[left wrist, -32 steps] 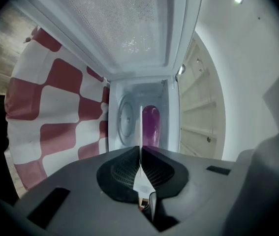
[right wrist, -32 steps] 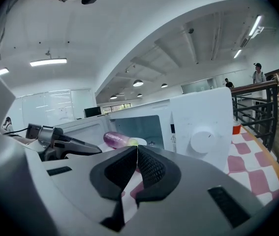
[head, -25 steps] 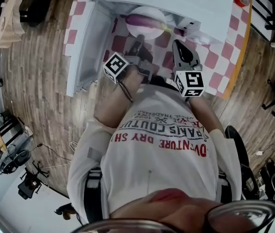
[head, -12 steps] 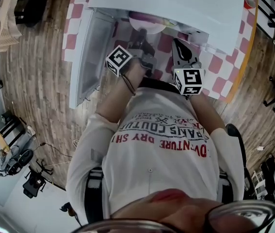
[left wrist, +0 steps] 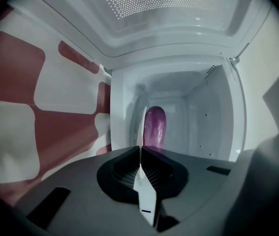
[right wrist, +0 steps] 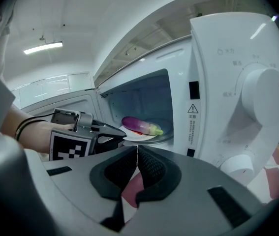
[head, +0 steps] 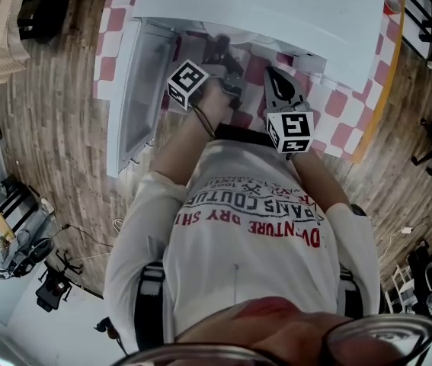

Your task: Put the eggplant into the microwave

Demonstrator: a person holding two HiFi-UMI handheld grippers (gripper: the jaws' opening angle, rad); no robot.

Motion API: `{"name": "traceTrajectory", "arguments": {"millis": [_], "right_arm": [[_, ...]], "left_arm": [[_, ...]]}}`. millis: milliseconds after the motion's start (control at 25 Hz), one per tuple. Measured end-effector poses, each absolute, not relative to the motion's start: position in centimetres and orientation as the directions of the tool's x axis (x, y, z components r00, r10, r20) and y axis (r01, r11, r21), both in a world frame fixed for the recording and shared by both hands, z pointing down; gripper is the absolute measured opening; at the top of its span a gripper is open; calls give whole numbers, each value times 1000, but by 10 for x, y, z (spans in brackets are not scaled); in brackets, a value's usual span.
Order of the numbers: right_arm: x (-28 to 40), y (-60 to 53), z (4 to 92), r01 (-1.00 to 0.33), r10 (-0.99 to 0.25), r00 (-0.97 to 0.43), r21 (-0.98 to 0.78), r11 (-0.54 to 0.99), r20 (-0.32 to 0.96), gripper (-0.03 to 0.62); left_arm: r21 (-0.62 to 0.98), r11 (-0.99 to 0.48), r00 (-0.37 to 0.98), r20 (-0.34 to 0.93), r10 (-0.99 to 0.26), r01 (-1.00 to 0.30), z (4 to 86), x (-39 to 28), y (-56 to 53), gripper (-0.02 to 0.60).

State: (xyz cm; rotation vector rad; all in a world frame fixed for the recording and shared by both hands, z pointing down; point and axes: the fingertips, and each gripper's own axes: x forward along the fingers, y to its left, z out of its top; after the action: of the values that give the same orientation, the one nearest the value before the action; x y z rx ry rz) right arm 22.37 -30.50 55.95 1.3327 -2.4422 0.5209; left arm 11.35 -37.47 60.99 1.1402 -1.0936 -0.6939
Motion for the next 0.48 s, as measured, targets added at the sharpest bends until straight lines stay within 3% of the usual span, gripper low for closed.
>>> {"name": "traceTrajectory", "arguments": {"millis": [480], "right_arm": [[217,-292,573,-830,-698,-546,-184,526,463,26]], "left_arm": [[917,355,360,399,-843,-184,619,114,-388,32]]}}
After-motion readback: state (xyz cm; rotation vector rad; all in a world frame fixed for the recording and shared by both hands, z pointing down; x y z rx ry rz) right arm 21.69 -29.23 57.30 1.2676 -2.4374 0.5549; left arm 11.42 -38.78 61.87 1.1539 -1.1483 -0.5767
